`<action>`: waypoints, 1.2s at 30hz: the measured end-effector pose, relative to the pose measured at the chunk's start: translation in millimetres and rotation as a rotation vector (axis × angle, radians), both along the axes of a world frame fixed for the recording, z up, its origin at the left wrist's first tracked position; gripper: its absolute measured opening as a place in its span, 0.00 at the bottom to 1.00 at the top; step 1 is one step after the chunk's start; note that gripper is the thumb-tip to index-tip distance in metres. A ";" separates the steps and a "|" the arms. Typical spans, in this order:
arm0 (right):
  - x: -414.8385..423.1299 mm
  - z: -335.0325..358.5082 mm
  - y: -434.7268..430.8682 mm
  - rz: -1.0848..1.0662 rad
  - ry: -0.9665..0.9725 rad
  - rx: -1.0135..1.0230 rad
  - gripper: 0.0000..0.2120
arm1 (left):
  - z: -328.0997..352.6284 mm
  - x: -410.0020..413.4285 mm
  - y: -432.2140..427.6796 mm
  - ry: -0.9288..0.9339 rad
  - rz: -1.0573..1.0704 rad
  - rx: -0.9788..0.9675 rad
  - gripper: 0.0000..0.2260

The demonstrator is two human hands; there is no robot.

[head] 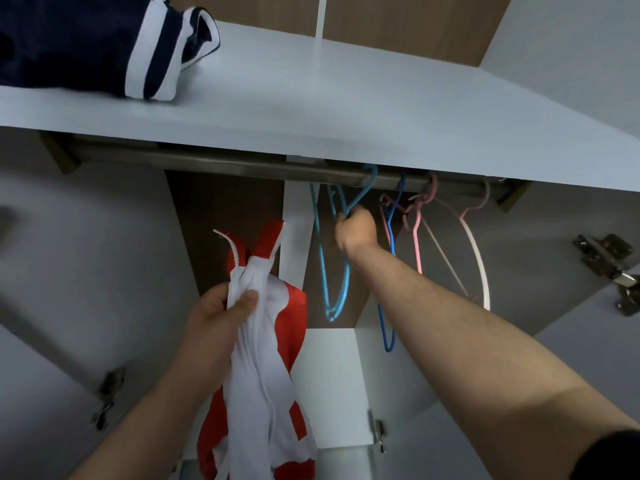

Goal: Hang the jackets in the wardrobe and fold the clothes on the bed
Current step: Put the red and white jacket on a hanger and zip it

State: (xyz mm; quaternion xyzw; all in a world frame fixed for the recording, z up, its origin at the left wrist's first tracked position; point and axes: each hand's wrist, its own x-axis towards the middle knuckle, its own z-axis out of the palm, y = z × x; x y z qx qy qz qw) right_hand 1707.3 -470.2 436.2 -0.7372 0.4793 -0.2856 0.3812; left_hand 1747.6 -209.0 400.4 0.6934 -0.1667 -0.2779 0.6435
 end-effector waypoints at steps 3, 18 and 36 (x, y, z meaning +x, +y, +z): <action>-6.6 9.1 5.3 0.019 -0.020 -0.028 0.11 | -0.3 1.1 2.4 -0.003 -0.003 -0.002 0.08; -170.9 -0.6 160.1 0.080 -0.357 0.258 0.16 | 26.5 -55.8 -3.5 -0.037 -0.317 -0.036 0.03; -387.2 38.8 309.1 -0.171 -0.368 0.050 0.03 | 50.4 -286.7 57.7 -0.315 -0.929 -0.201 0.12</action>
